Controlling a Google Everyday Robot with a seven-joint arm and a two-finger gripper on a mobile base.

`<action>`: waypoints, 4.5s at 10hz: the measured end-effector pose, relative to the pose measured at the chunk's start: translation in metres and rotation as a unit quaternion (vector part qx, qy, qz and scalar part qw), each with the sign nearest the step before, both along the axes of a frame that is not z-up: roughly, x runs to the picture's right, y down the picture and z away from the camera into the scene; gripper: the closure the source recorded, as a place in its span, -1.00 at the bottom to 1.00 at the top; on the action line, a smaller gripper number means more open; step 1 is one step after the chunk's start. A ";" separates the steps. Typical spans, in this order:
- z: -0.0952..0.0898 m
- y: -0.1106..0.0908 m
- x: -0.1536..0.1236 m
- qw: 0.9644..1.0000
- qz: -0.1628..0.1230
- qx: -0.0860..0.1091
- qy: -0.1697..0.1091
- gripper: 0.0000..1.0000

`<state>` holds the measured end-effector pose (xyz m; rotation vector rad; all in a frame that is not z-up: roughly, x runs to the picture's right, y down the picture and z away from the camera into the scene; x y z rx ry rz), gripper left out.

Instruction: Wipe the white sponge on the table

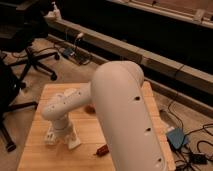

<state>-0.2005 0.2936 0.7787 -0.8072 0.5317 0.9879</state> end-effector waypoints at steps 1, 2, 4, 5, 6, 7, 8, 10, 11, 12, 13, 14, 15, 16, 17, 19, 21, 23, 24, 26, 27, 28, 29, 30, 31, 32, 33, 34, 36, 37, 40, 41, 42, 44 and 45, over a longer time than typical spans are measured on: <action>-0.004 0.008 0.011 1.000 -0.008 -0.005 0.005 1.00; -0.009 0.017 0.023 1.000 -0.018 -0.011 0.014 1.00; -0.012 0.029 0.053 0.998 -0.023 -0.019 0.048 1.00; -0.011 0.031 0.069 0.997 -0.019 -0.018 0.069 1.00; -0.011 0.030 0.086 0.996 -0.012 -0.014 0.091 1.00; -0.009 0.025 0.108 0.993 -0.001 -0.006 0.119 1.00; -0.009 0.019 0.130 0.989 0.008 0.003 0.145 1.00; -0.005 -0.002 0.168 0.981 0.030 0.026 0.190 1.00; -0.003 -0.013 0.179 0.977 0.039 0.036 0.205 1.00; 0.003 -0.025 0.186 0.975 0.046 0.045 0.215 1.00; 0.012 -0.034 0.190 0.973 0.052 0.051 0.220 1.00; 0.025 -0.043 0.191 0.972 0.055 0.056 0.222 1.00; 0.035 -0.050 0.189 0.972 0.058 0.058 0.222 1.00; 0.044 -0.055 0.187 0.972 0.059 0.059 0.222 1.00; 0.054 -0.061 0.184 0.972 0.058 0.060 0.222 1.00; 0.073 -0.072 0.176 0.972 0.063 0.063 0.217 1.00; 0.086 -0.085 0.167 0.973 0.062 0.070 0.210 1.00; 0.098 -0.097 0.157 0.975 0.056 0.075 0.203 1.00; 0.104 -0.102 0.150 0.976 0.052 0.076 0.198 1.00; 0.113 -0.105 0.135 0.979 0.044 0.076 0.186 1.00; 0.119 -0.107 0.118 0.982 0.036 0.077 0.172 1.00; 0.120 -0.107 0.107 0.983 0.031 0.077 0.161 1.00; 0.122 -0.110 0.087 0.986 0.024 0.081 0.142 1.00; 0.121 -0.112 0.067 0.989 0.020 0.082 0.123 1.00; 0.115 -0.112 0.040 0.992 0.015 0.083 0.096 1.00; 0.110 -0.109 0.020 0.994 0.011 0.081 0.073 1.00; 0.104 -0.105 0.005 0.995 0.010 0.077 0.055 1.00; 0.098 -0.099 -0.010 0.997 0.011 0.070 0.037 1.00; 0.087 -0.087 -0.027 0.998 0.016 0.056 0.013 1.00; 0.076 -0.074 -0.039 0.999 0.016 0.040 -0.009 1.00; 0.054 -0.049 -0.047 0.999 0.002 0.015 -0.041 1.00; 0.044 -0.038 -0.043 0.999 -0.008 0.005 -0.048 1.00; 0.036 -0.030 -0.036 0.999 -0.014 -0.003 -0.049 1.00; 0.023 -0.018 -0.006 0.999 -0.015 -0.015 -0.026 1.00; 0.019 -0.014 0.008 1.000 -0.014 -0.019 -0.012 1.00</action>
